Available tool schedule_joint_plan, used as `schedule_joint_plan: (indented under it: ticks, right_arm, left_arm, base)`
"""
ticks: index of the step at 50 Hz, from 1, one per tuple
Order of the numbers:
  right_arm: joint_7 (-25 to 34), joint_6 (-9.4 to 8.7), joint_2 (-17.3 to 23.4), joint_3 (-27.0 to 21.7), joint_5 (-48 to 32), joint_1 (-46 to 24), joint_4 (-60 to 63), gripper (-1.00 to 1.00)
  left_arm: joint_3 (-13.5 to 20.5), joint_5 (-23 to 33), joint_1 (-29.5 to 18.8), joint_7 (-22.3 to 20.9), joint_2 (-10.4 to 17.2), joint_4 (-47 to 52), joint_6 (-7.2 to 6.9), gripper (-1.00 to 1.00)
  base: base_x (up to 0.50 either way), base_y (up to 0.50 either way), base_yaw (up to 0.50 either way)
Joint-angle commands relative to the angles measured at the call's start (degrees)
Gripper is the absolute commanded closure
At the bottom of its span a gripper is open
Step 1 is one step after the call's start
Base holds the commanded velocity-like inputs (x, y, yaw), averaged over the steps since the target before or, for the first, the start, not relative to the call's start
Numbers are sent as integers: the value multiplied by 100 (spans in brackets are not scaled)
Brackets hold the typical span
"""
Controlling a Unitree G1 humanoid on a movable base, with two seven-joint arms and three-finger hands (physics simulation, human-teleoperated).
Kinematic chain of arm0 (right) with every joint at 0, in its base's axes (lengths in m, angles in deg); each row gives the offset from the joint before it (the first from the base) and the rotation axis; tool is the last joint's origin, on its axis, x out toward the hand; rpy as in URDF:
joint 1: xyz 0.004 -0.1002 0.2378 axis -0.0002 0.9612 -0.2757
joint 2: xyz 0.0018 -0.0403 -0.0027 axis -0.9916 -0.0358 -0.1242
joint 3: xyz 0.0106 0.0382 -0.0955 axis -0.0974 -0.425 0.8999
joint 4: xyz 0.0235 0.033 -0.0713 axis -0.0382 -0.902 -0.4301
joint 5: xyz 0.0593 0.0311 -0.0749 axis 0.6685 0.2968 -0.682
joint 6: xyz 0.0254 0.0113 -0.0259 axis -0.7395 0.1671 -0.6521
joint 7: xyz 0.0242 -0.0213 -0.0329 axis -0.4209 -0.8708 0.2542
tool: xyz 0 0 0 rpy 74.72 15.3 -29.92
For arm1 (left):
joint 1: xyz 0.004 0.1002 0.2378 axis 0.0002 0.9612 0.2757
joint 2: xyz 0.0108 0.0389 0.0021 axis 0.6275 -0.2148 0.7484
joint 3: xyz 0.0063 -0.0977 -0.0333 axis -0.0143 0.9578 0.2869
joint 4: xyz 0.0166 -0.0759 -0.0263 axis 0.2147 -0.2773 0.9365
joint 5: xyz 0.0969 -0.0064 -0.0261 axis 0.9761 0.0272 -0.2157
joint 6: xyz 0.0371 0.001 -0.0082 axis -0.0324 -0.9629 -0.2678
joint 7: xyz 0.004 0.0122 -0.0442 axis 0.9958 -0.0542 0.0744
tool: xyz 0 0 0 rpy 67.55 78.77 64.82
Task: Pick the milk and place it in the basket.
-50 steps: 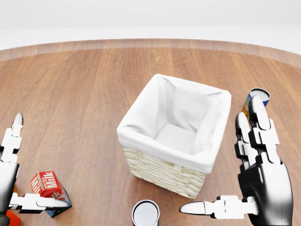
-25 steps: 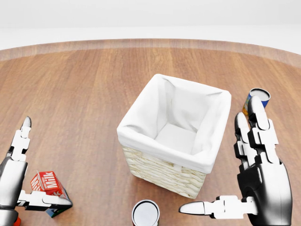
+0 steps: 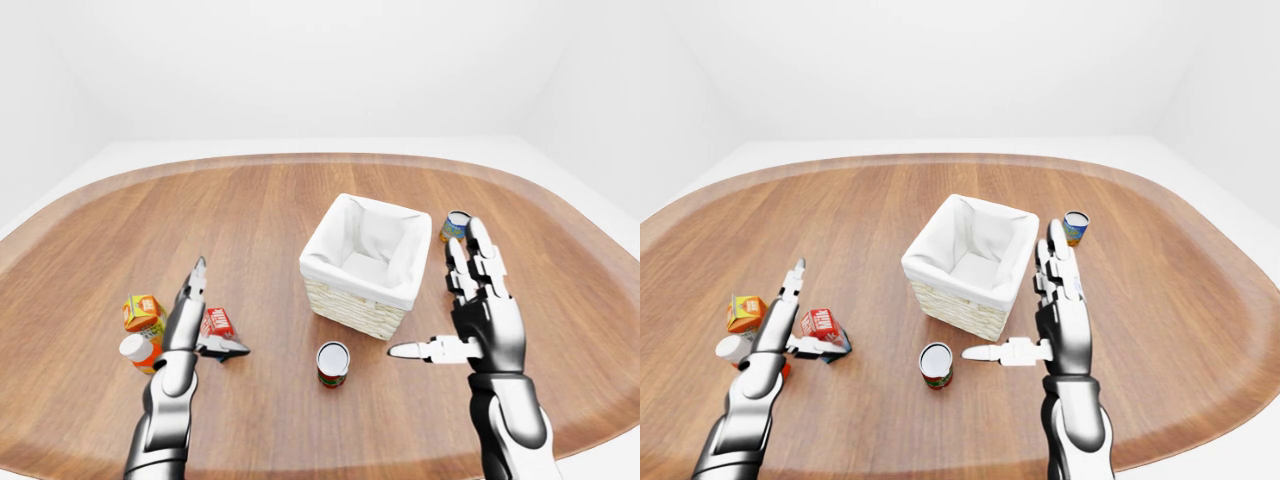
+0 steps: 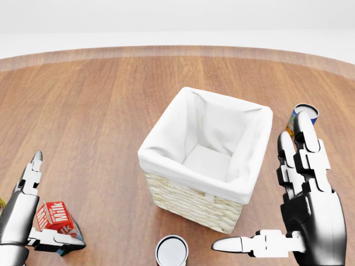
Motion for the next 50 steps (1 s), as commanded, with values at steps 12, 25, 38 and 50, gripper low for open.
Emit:
schedule_joint_plan:
  ticks: [12, 25, 38, 50]
  right_arm:
    - [-13, 18, 6, 31, -18, -12, -54, -100]
    - [-20, 82, 17, 99, -56, 33, -80, -100]
    - [-30, 96, 38, 180, -68, 74, -79, -100]
    - [-13, 56, 33, 115, -12, 79, -12, -100]
  left_arm:
    - [6, 526, -51, -315, 190, -137, 0, -100]
    - [109, 639, -27, -391, 240, -42, 0, -100]
    - [61, 681, -369, -337, 401, -531, 0, -100]
    - [-105, 612, -1075, 17, 710, -1938, 0, -100]
  base:
    - [0, 0, 0]
    - [0, 0, 0]
    - [0, 0, 0]
    - [0, 0, 0]
